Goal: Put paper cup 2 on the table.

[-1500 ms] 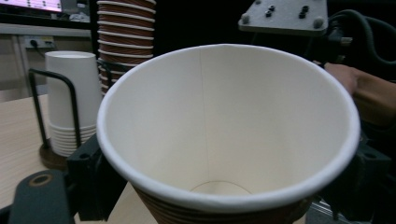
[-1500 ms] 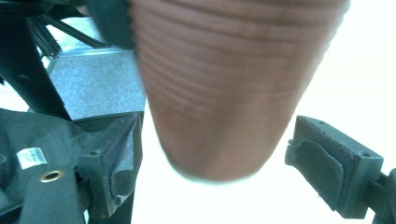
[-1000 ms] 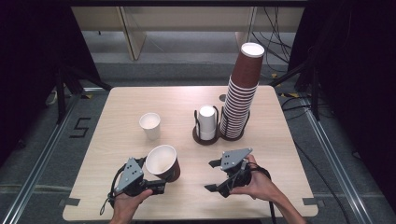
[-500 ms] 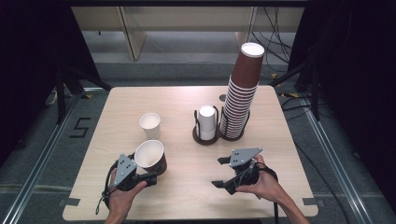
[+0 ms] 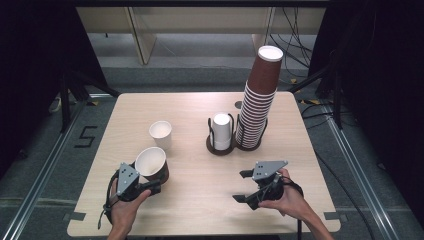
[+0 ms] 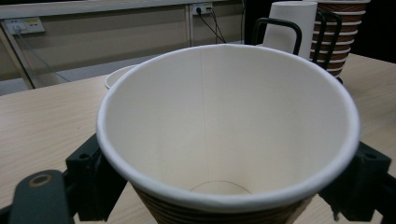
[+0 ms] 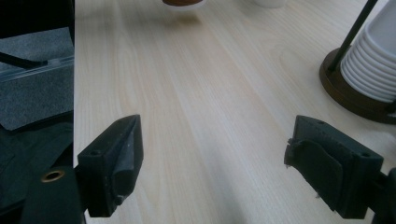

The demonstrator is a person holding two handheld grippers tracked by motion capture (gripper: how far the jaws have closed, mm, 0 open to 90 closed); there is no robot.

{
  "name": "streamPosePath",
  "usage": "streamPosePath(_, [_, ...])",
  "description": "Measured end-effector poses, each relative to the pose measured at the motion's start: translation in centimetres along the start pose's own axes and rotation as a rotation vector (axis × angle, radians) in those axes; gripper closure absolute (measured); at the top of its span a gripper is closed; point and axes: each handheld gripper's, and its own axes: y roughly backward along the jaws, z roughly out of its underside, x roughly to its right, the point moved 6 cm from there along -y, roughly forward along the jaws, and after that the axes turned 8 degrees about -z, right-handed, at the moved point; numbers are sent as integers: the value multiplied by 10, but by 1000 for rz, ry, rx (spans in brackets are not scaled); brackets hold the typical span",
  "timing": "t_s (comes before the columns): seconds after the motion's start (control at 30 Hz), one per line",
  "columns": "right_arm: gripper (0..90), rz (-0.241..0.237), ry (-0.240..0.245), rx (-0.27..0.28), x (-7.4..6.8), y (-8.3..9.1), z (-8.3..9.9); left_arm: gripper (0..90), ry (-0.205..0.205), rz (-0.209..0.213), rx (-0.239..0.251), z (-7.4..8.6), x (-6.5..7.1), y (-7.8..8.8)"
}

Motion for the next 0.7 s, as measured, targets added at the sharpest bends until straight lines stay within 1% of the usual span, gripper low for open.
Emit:
streamPosePath(0.03, [184, 4, -6, -6, 0, 1, 1, 138, 3, -6, -4, 0, -1, 0])
streamPosePath(0.07, [184, 3, -2, 6, 0, 1, 1, 138, 6, -10, 1, 0, -2, -1])
streamPosePath(0.1, [184, 8, -12, -3, 0, 3, 2, 138, 6, -13, 1, 0, -4, 0])
streamPosePath(0.13, [184, 11, -10, 7, 1, 3, 2, 138, 5, -17, -2, 0, -4, 0])
streamPosePath(0.2, [184, 21, -19, 2, 2, 5, 4, 138, 1, -21, -4, 1, -7, -1])
streamPosePath(0.23, [183, 25, -38, -1, 3, 6, 5, 138, 2, -25, -5, 1, -8, -1])
streamPosePath(0.27, [182, 31, -33, 8, 4, 5, 5, 138, 3, -32, -5, 1, -9, -2])
streamPosePath(0.33, [182, 39, -38, 3, 5, 7, 7, 138, 2, -39, -8, 1, -11, -2])
streamPosePath(0.4, [182, 48, -43, 4, 7, 8, 8, 138, 19, -45, -17, 2, -12, -2])
streamPosePath(0.43, [182, 54, -60, 2, 7, 9, 9, 137, 20, -50, -10, 1, -14, -3])
streamPosePath(0.47, [182, 49, -48, 7, 7, 9, 10, 137, 25, -52, -8, 1, -15, -3])
streamPosePath(0.5, [181, 51, -45, 7, 8, 9, 10, 137, 22, -55, -18, 1, -16, -3])
streamPosePath(0.53, [181, 60, -44, 7, 8, 10, 11, 137, 26, -58, -15, 1, -17, -3])
streamPosePath(0.57, [181, 62, -25, 8, 9, 10, 11, 137, 26, -68, -20, 1, -19, -4])
streamPosePath(0.6, [181, 54, -49, 4, 8, 10, 12, 137, 30, -72, -18, 0, -22, -4])
streamPosePath(0.63, [181, 52, -61, 5, 6, 10, 13, 137, 35, -77, -18, -1, -24, -5])
streamPosePath(0.7, [181, 55, -54, 9, 7, 11, 13, 137, 39, -89, -13, -3, -28, -5])
